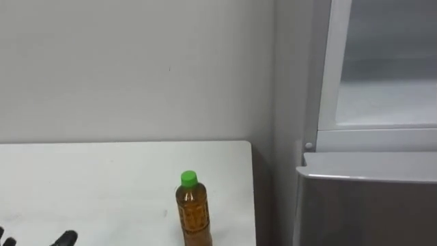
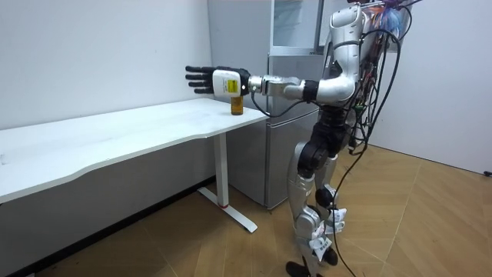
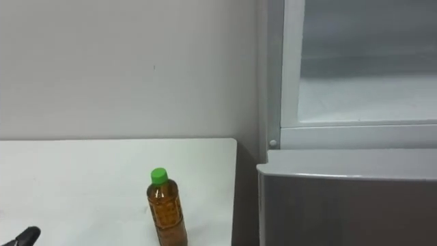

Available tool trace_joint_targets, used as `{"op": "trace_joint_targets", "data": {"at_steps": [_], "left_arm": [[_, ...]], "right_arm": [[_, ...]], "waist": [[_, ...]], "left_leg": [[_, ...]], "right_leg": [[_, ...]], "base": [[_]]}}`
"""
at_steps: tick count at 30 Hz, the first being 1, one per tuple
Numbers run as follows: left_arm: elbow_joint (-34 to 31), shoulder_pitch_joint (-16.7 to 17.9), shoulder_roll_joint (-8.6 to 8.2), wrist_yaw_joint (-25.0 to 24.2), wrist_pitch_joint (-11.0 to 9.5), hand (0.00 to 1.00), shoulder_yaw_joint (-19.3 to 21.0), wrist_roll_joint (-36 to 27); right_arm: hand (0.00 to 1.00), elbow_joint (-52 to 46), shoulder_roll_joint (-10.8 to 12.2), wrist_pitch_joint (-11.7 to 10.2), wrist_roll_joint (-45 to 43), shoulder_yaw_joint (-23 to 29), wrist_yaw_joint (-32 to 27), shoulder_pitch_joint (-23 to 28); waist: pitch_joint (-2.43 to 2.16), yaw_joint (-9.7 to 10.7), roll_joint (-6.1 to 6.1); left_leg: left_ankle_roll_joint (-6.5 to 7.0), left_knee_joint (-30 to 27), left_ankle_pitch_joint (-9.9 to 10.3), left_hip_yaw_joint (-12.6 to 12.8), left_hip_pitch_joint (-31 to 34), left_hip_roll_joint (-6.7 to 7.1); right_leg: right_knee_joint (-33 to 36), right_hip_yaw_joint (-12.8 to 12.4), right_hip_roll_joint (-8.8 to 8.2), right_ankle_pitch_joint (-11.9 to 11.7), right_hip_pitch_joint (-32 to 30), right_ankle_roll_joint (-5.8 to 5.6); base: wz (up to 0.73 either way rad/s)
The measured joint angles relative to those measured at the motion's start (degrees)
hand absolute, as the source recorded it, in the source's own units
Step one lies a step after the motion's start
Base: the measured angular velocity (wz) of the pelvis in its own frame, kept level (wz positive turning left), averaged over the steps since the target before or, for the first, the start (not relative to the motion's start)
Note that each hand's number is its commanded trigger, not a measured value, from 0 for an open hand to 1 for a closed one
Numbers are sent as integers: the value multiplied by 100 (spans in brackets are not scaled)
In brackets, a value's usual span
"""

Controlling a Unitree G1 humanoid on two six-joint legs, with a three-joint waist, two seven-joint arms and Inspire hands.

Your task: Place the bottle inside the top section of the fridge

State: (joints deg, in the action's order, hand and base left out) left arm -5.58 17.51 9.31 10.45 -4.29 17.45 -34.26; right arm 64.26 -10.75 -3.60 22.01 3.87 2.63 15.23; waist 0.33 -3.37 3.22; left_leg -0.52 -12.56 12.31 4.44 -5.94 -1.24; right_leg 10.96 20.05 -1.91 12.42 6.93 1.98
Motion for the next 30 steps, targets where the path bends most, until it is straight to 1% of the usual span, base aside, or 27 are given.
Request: {"op": "trace_joint_targets", "data": {"at_steps": [1,2,3,4,5,7,9,10,11,12,13,16,20,23,25,27,28,30], "left_arm": [[304,16,0,21,-1,0,-3,-30],[457,35,0,27,-1,0,-2,-88],[782,71,-6,37,-3,0,-5,-195],[1164,96,-32,37,-31,0,-27,-220],[1360,107,-63,40,-31,0,-26,-220],[2033,171,-157,75,-34,0,-57,-224],[2418,270,-165,80,-67,0,-160,-238],[2652,324,-175,100,-83,0,-213,-242],[2779,335,-182,115,-92,0,-223,-242],[3023,336,-183,155,-106,0,-251,-234],[3259,335,-182,176,-132,0,-282,-217],[3734,336,-182,187,-157,0,-444,-220],[4150,336,-181,130,-162,0,-650,-198],[4429,387,-181,98,-172,0,-821,-116],[4611,382,-173,16,-238,0,-924,-115],[4805,367,-169,-40,-249,0,-1017,-100],[5094,344,-161,-121,-269,0,-1079,-32],[5480,310,-165,-234,-269,0,-1096,148]], "right_arm": [[0,1,7,3,5,0,3,4],[0,5,7,13,5,2,5,11],[0,7,7,57,3,14,8,20],[0,1,6,66,-14,58,6,23],[0,-2,6,66,-27,95,7,21],[0,-46,0,47,-28,202,6,44],[0,-47,4,47,-30,200,4,51],[0,-44,12,47,-29,200,4,53],[0,-43,15,47,-29,200,4,53],[0,-44,21,45,-30,200,4,52],[0,-46,24,41,-31,200,2,47],[0,-64,23,38,-29,195,-10,46],[0,-60,25,37,-46,191,-14,58],[0,-61,28,0,-125,192,-22,52],[0,-61,29,-25,-100,186,-6,41],[0,-56,35,-26,-87,186,15,38],[0,-20,38,-37,-87,189,23,24],[0,42,71,-54,-78,189,67,-8]], "waist": [[1,-3,-10],[2,-3,-22],[-11,0,-47],[-16,-7,-63],[-18,-20,-64],[-23,16,-82],[-38,14,-120],[-37,16,-140],[-39,16,-151],[-30,16,-148],[-40,12,-178],[-30,9,-168],[-25,28,-152],[-26,160,-160],[-27,182,-156],[-27,215,-164],[-25,213,-160],[-27,238,-171]], "left_leg": [[0,21,0,11,-55,4],[0,36,0,13,-73,7],[-1,42,0,16,-93,9],[-2,44,1,25,-149,8],[-3,43,2,26,-165,6],[-4,39,2,41,-177,6],[-5,30,2,66,-181,3],[-5,22,3,84,-186,0],[-5,15,3,85,-186,0],[-10,-9,6,85,-179,-4],[-12,-19,10,85,-181,-5],[-18,-26,54,125,-178,-15],[-21,-21,145,160,-167,-40],[4,-9,178,172,-153,-23],[8,14,182,193,-169,-14],[10,12,181,203,-182,-9],[10,2,181,222,-211,-7],[10,11,181,255,-243,-11]], "right_leg": [[48,-11,-5,22,-5,6],[96,-26,-13,49,-16,9],[140,-48,-17,79,-17,15],[167,-88,-15,91,-10,23],[170,-103,-12,92,-1,25],[169,-110,-10,93,40,27],[174,-121,-10,98,42,35],[178,-137,-9,101,41,37],[179,-140,-9,101,43,37],[182,-142,-8,102,43,39],[194,-145,-9,106,40,40],[276,-172,-10,147,-9,36],[312,-189,9,161,-41,28],[374,-195,-18,181,-62,-2],[371,-218,-22,185,-45,-9],[361,-223,-26,182,-11,-16],[336,-273,-18,180,-2,-19],[263,-279,-5,172,18,-28]], "base": [[-6],[-8],[-12],[-14],[-15],[-4],[-2],[-4],[-3],[0],[0],[-1],[-4],[0],[-5],[-5],[-6],[-5]]}}
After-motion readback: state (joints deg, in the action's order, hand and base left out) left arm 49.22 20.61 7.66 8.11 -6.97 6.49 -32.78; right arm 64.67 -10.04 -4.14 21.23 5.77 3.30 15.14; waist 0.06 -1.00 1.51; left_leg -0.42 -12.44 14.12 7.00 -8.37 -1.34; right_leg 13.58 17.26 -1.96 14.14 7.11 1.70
